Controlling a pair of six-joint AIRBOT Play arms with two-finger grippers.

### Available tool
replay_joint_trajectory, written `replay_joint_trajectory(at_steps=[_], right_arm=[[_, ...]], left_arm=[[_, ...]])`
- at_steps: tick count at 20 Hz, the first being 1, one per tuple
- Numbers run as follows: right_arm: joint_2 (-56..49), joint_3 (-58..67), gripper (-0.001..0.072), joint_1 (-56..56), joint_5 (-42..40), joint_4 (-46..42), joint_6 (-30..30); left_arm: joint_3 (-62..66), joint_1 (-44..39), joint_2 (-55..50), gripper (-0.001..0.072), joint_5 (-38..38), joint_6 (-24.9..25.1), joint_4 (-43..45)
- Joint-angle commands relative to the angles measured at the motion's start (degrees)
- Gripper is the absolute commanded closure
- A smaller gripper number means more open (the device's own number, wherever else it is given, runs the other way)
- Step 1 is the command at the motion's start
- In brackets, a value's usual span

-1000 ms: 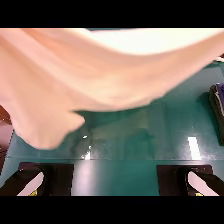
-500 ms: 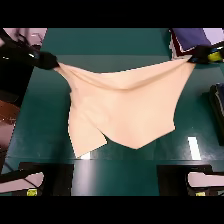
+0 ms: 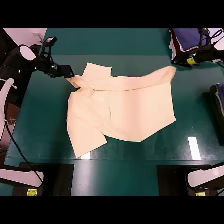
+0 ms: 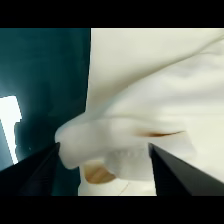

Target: Fold the shirts.

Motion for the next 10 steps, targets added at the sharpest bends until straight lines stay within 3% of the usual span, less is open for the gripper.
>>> replay_joint_trajectory(at_steps=[1,2,6,10], right_arm=[[-0.3,3.5,0.0325,-2.3,8.7,3.9,-1.3],[0.5,3.4,0.0325,-3.2,12.7,4.2,-2.7],[9.0,-8.9,0.0326,-6.0,17.7,4.2,-6.1],[19.9,-27.1,0.0326,-7.6,15.0,4.2,-6.3]], left_arm=[[3.1,2.2,0.5,0.0131,-7.1,-0.5,0.3],[3.0,3.7,1.9,0.0210,-9.2,-0.3,0.3],[-0.8,9.4,7.3,0.0214,-16.2,-0.3,0.3],[-18.7,10.8,15.2,0.0214,-14.6,-0.3,-0.1]])
